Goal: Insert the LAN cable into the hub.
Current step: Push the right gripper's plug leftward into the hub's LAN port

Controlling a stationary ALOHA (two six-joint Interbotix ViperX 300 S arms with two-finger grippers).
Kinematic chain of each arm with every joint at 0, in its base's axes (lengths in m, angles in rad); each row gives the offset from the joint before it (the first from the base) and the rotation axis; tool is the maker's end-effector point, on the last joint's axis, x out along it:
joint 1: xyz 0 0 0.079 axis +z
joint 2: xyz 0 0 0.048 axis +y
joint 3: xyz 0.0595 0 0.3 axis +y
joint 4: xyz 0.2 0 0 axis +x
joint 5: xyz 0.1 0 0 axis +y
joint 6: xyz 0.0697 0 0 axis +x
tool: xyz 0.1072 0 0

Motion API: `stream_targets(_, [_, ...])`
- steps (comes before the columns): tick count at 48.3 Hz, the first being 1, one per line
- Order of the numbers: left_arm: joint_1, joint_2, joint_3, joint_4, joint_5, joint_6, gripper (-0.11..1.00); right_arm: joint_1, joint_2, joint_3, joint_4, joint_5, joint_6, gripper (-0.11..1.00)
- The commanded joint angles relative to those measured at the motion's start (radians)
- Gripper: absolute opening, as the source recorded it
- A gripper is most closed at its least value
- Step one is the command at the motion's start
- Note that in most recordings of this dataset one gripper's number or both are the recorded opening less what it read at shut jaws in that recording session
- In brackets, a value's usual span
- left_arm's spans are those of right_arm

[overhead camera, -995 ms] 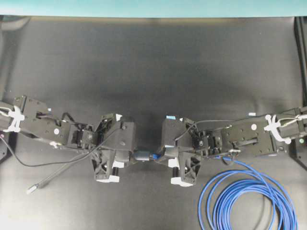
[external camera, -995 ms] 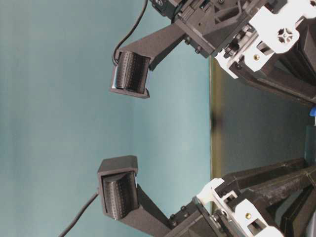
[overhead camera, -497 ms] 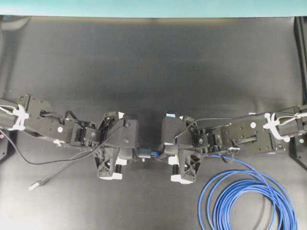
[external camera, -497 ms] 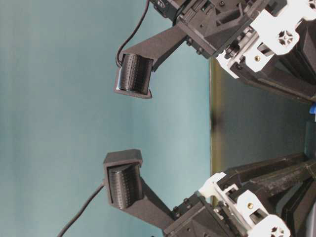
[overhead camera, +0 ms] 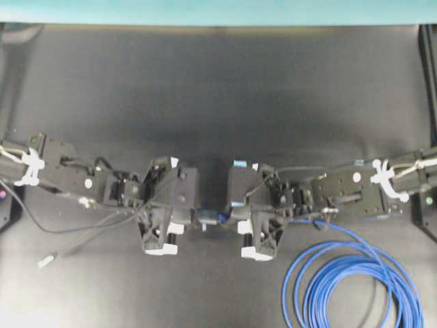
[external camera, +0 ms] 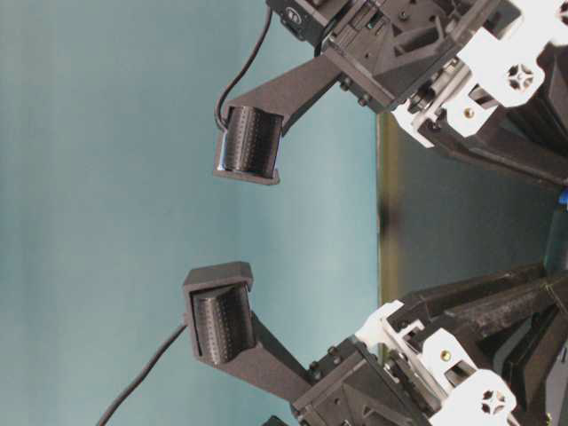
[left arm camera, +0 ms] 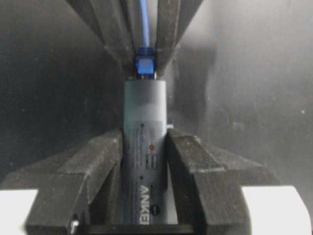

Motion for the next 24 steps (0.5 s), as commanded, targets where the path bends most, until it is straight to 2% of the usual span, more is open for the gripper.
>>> stream_targets(1, [0.008,-0.008,-0.061,0.003,-0.046,0.005,0.28,-0.012,-0.011,-0.077,-0.002,-0.04,-0.02,0.13])
stream_targets(11, [0.003,-0.012,-0.052,0.003,-0.032,0.005,0.28,-0.012,-0.014,-0.074,-0.002,-0.015,-0.023,0.13])
stream_targets(24, [-0.002,-0.014,-0.054,0.003,0.051,0.006,0.28,-0.009,-0.018,-0.066,0.002,0.012,-0.012,0.13])
